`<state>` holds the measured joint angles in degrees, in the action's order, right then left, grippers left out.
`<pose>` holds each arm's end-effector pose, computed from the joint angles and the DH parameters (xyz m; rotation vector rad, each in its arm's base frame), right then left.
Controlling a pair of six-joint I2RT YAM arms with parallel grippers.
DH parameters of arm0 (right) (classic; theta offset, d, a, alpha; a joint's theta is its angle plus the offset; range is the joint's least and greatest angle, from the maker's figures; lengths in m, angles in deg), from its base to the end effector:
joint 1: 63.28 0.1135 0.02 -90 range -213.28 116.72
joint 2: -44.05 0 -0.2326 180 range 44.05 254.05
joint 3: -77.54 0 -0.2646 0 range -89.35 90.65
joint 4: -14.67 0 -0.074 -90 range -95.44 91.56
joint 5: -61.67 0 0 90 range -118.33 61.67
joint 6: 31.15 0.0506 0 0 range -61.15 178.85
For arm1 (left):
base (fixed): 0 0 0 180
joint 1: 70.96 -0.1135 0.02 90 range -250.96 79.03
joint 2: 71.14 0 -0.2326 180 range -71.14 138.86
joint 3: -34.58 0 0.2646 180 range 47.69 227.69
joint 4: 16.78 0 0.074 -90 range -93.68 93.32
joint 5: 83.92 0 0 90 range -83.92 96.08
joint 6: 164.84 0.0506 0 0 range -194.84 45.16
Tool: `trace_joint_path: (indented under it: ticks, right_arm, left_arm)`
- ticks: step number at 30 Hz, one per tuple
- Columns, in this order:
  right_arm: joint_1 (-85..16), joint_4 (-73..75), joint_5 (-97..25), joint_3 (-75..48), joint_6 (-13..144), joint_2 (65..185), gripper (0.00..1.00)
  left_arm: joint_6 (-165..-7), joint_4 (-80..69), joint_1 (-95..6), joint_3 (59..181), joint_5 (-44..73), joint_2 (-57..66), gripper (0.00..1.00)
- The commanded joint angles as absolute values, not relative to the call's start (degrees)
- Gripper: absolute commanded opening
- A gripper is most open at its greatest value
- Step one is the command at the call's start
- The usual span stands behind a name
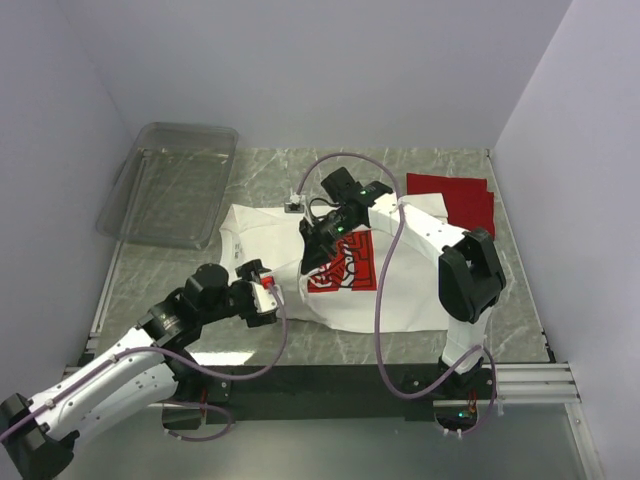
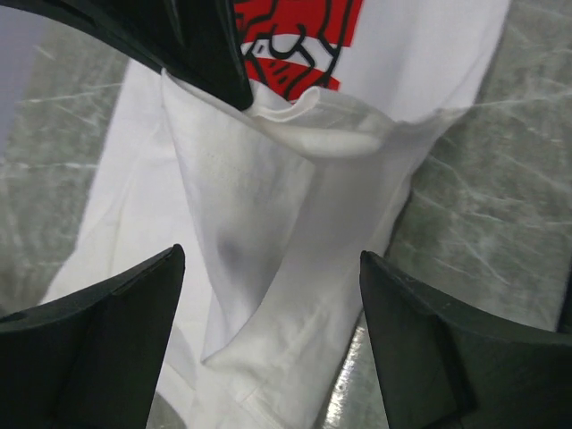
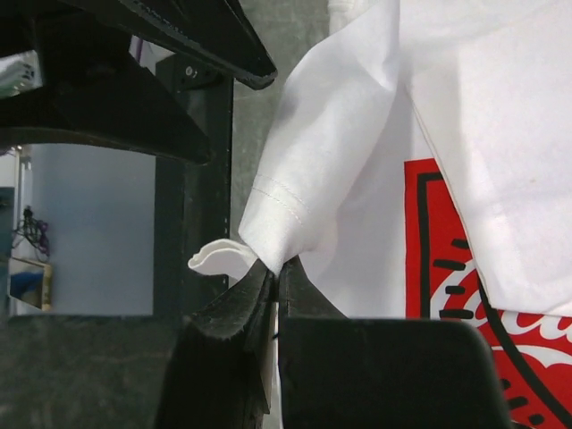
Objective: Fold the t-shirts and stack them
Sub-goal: Fold the tshirt
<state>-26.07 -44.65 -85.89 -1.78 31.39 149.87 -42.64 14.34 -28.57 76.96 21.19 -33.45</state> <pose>0.2852 0.2702 0.2223 -1.5691 1.9081 1.3890 0.1460 -0.1511 0.2227 1.3620 1.5130 -0.3797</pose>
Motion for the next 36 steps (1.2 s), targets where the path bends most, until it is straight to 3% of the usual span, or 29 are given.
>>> trace_joint_path:
  ticks: [1, 10, 18, 30, 36]
  right_arm:
    - [-26.9, -41.9, -90.4, -0.8, 34.9, 150.0, 0.0]
    - [-27.3, -38.9, -93.6, -2.5, 38.9, 150.0, 0.0]
    - [-27.3, -37.5, -94.5, -4.0, 40.2, 149.5, 0.0]
    - [-28.7, -36.6, -94.5, -5.1, 41.0, 149.2, 0.0]
    - [-28.8, -36.5, -94.0, -5.2, 41.2, 149.3, 0.0]
  left_arm:
    - [-39.4, 6.7, -25.3, 73.9, 10.0, -34.8, 0.85]
    - [-38.0, -1.4, -18.2, 72.7, -1.3, -26.7, 0.81]
    - [-37.6, -6.9, -13.7, 73.8, -15.5, -21.7, 0.66]
    - [-39.9, -5.9, -13.5, 72.5, -15.8, -29.7, 0.65]
    - [-41.0, -4.6, -13.6, 72.6, -14.3, -29.9, 0.54]
